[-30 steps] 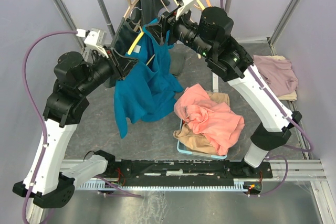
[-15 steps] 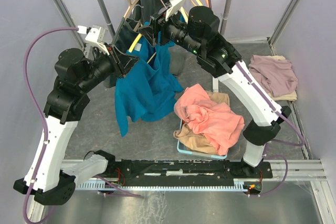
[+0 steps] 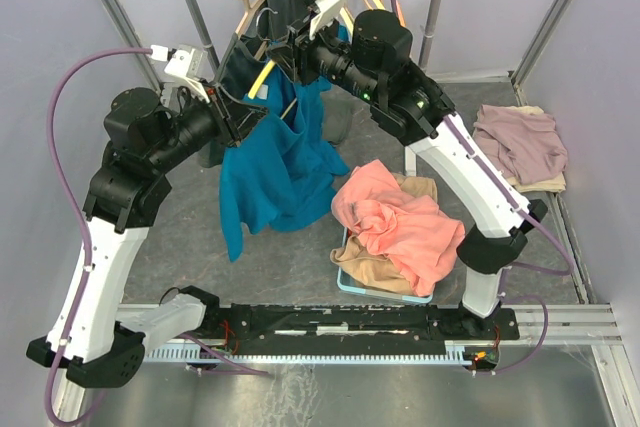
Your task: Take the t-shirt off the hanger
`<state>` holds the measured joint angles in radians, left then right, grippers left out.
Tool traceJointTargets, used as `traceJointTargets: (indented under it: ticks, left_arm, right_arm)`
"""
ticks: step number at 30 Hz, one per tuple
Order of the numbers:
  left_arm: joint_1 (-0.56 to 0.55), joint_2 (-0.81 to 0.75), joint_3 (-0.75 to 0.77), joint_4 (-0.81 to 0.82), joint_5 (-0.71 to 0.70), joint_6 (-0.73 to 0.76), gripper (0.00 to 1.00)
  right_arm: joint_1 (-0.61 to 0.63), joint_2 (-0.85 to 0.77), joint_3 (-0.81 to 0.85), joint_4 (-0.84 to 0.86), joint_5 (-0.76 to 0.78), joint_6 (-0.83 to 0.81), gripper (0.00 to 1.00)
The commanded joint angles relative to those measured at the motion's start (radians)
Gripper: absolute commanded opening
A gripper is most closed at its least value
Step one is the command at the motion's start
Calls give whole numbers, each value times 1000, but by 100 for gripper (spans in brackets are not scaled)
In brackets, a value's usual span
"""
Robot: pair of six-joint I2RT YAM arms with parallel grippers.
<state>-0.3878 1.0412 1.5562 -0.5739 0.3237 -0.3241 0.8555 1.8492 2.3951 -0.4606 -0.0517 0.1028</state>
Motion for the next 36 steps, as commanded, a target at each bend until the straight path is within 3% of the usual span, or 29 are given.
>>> traceJointTargets:
  ticks: [1,11,16,21,26,36]
  left_arm:
    - [0,-4,65,135,67,28,3]
    - [0,0,75,138,75,22,3]
    - [0,-10,56,136,69,-8,4]
    - [0,-30,22,132,74,-30,26]
    - [0,-60,-12,125,67,-49,35]
    - [0,-137,-48,51,-8,-66,40]
  right_arm:
    - [14,26,57,-15,-14,-19,31]
    - [20,19,49,-24,20,-31,1]
    - [20,-12,-3,29,67,-23,1]
    - [20,-22,-9,53,102,4,1]
    - [18,-38,-35,89,131,29,1]
    - [19,-91,-137,159,165,12,1]
